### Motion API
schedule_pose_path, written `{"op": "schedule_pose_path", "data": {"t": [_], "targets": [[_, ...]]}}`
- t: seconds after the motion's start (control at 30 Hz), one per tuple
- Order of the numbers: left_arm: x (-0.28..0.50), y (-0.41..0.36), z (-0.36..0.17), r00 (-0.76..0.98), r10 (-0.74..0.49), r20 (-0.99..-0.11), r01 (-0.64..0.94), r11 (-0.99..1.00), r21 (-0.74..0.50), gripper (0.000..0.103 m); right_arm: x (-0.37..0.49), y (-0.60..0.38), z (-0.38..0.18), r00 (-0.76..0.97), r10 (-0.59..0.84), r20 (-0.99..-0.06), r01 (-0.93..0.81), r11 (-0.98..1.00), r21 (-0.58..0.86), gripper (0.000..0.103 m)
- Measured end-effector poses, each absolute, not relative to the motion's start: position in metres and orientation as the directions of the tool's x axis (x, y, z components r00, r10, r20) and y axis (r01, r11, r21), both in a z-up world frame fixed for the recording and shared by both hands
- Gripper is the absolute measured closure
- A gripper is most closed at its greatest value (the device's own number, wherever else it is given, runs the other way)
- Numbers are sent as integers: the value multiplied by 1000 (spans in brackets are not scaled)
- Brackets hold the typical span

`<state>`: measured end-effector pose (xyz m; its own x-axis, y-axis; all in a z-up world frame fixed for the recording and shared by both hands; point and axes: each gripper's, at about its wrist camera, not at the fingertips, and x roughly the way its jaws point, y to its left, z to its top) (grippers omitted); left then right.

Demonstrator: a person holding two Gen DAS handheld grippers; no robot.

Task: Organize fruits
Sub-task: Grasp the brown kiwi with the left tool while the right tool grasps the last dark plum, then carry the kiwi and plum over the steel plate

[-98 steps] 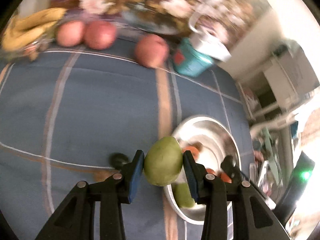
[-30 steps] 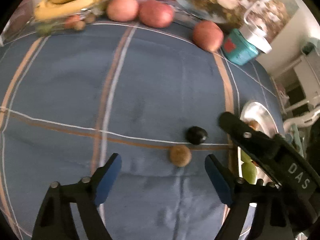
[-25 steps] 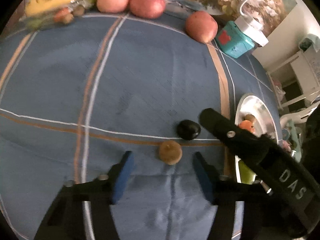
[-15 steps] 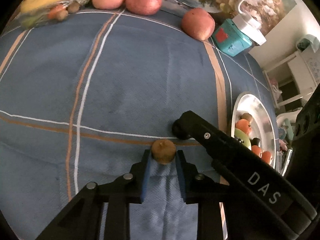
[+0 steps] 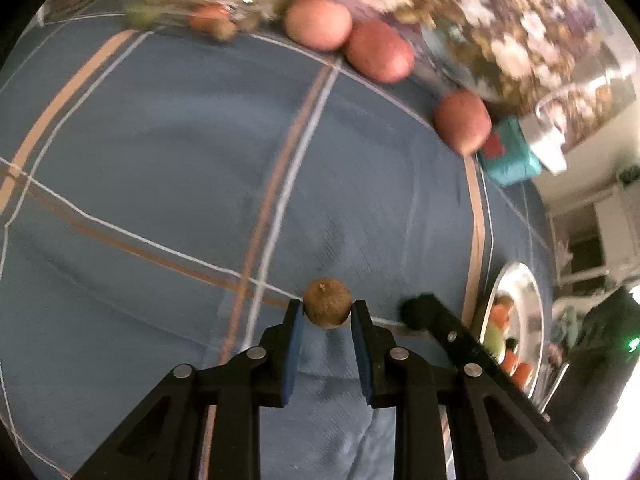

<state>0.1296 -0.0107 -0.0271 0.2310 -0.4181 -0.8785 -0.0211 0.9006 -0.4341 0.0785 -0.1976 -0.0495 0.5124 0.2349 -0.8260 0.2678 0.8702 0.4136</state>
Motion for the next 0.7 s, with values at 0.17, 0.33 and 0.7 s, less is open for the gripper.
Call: {"op": "schedule_pose_path", "data": {"t": [0.17, 0.33, 0.7], "targets": [[131, 0, -22, 254, -417, -873, -42, 897, -441, 77, 82, -191, -51, 492, 194, -849, 264, 896, 358, 68], [131, -2, -21, 250, -419, -873, -44, 896, -443, 77, 85, -186, -54, 474, 158, -866, 256, 917, 307, 73], [129, 0, -17, 257, -433, -864, -53, 886, -460, 77, 80, -189, -52, 470, 152, -869, 243, 924, 294, 75]]}}
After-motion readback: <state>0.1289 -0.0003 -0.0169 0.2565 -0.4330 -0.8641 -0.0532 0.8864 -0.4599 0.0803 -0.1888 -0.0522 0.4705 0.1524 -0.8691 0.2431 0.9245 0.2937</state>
